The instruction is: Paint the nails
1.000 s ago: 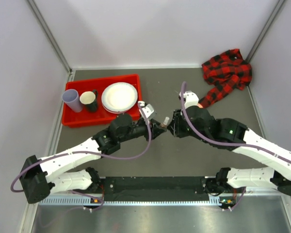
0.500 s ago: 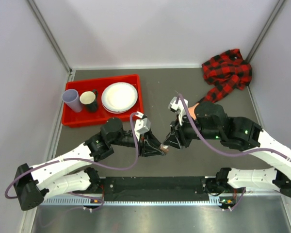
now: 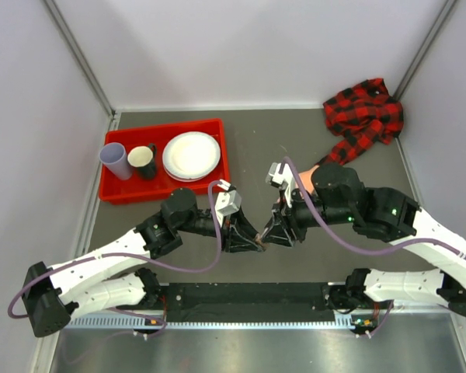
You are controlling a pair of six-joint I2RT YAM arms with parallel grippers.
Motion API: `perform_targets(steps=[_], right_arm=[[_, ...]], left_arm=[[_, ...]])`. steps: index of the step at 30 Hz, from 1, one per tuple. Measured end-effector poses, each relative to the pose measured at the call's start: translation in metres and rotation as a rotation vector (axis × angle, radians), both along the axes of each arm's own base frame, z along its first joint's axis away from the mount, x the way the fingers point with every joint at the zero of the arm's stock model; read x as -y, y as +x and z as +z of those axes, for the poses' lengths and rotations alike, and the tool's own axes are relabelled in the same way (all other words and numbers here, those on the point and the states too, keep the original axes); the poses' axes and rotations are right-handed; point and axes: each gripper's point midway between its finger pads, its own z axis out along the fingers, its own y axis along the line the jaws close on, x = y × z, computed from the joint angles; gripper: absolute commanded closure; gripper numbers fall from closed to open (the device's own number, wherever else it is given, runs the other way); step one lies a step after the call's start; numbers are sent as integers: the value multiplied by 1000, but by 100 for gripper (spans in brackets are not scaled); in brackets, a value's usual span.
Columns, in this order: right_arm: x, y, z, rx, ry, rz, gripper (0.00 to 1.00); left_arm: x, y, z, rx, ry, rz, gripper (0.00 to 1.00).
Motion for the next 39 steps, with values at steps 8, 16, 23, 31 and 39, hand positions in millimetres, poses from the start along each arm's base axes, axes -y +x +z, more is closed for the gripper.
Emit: perform_targets(steps=[8, 16, 23, 31, 39], right_arm=[[1, 0, -5, 3, -11, 9, 68], [3, 7, -6, 24, -21, -19, 100], [6, 57, -13, 8, -24, -365, 100], [4, 94, -26, -56, 1, -841, 89], [3, 76, -28, -16, -62, -670, 46]], left_arm=[[0, 0, 0, 0, 0, 0, 100], [1, 5, 0, 1, 5, 33, 100], [-2, 63, -5, 69, 62, 395, 100], [-2, 100, -20, 96, 144, 563, 100], [3, 77, -17, 88, 109, 412, 100]])
